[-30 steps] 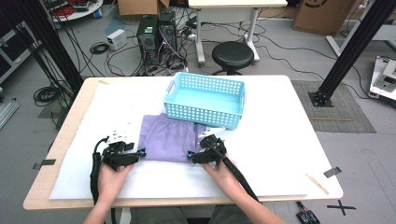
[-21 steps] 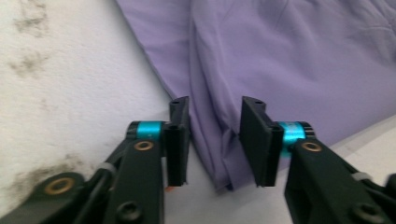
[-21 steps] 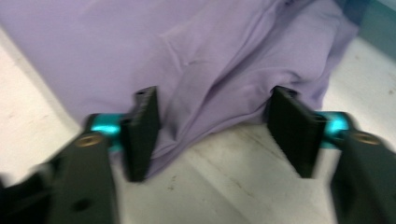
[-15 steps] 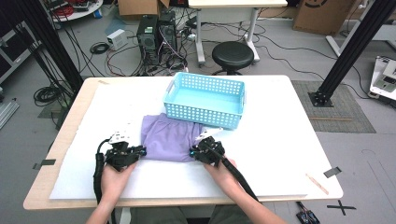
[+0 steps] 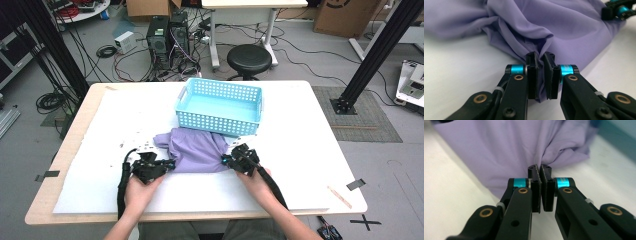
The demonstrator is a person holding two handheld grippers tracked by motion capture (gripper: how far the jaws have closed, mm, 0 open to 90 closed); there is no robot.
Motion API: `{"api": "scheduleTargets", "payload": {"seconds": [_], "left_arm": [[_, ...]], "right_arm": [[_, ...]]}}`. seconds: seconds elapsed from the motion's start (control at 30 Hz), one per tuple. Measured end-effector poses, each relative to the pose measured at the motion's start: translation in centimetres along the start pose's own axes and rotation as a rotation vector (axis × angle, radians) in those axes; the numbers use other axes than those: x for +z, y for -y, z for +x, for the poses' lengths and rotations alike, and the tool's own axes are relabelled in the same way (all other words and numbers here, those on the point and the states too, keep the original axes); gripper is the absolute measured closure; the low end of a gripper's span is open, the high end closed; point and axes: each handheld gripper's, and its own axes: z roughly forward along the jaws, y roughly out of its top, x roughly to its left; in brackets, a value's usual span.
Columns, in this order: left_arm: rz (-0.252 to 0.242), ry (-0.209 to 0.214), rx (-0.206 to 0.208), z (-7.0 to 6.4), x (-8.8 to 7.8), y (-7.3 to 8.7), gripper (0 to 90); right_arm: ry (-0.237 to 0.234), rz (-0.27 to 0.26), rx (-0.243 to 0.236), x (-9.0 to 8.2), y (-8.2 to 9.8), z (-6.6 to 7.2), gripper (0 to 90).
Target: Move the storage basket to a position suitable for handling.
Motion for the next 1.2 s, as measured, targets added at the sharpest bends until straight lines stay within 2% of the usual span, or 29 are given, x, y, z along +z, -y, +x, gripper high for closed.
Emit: {"api": "scheduleTargets", "payload": {"seconds": [0.17,0.27,0.3,0.4,0.5,0.53,0.63,0.73,0.77,0.83,1.03,1.2], "left_arm": [[0.024,0.048,0.052,-2.6,2.3,-1.1,82.4],[0.032,0.077,0.069,-3.6,3.3,-1.5,82.5],[0.038,0.089,0.073,-4.0,3.6,-1.6,82.5],[0.044,0.124,0.086,-5.1,4.6,-2.0,82.5],[0.053,0.154,0.102,-6.3,5.4,-2.2,82.6],[0.057,0.167,0.102,-6.7,5.7,-2.3,82.6],[0.076,0.198,0.123,-7.7,6.0,-2.2,82.6],[0.104,0.235,0.142,-8.3,5.6,-1.9,82.8],[0.113,0.246,0.147,-8.5,5.4,-1.6,83.0],[0.12,0.261,0.151,-8.8,4.8,-1.1,83.0],[0.138,0.292,0.158,-9.2,3.0,0.6,83.1],[0.136,0.301,0.141,-9.1,1.5,1.9,83.0]], "right_arm": [[0.027,0.012,0.031,-1.8,1.9,-1.9,88.7],[0.04,0.006,0.057,-3.5,3.6,-2.9,88.7],[0.04,0.006,0.057,-3.5,3.6,-2.9,88.7],[0.065,0.005,0.064,-4.9,5.0,-3.4,88.7],[0.086,-0.004,0.088,-6.7,7.0,-3.8,88.7],[0.086,-0.004,0.088,-6.7,7.0,-3.8,88.7],[0.087,-0.017,0.116,-7.8,8.5,-3.9,88.6],[0.09,-0.025,0.125,-8.8,9.7,-3.3,88.6],[0.087,-0.029,0.12,-9.3,10.4,-2.6,88.6],[0.084,-0.031,0.12,-9.4,10.6,-2.4,88.6],[0.061,-0.035,0.105,-10.2,11.7,-0.3,88.6],[0.04,-0.04,0.086,-10.4,12.2,1.0,88.5]]}}
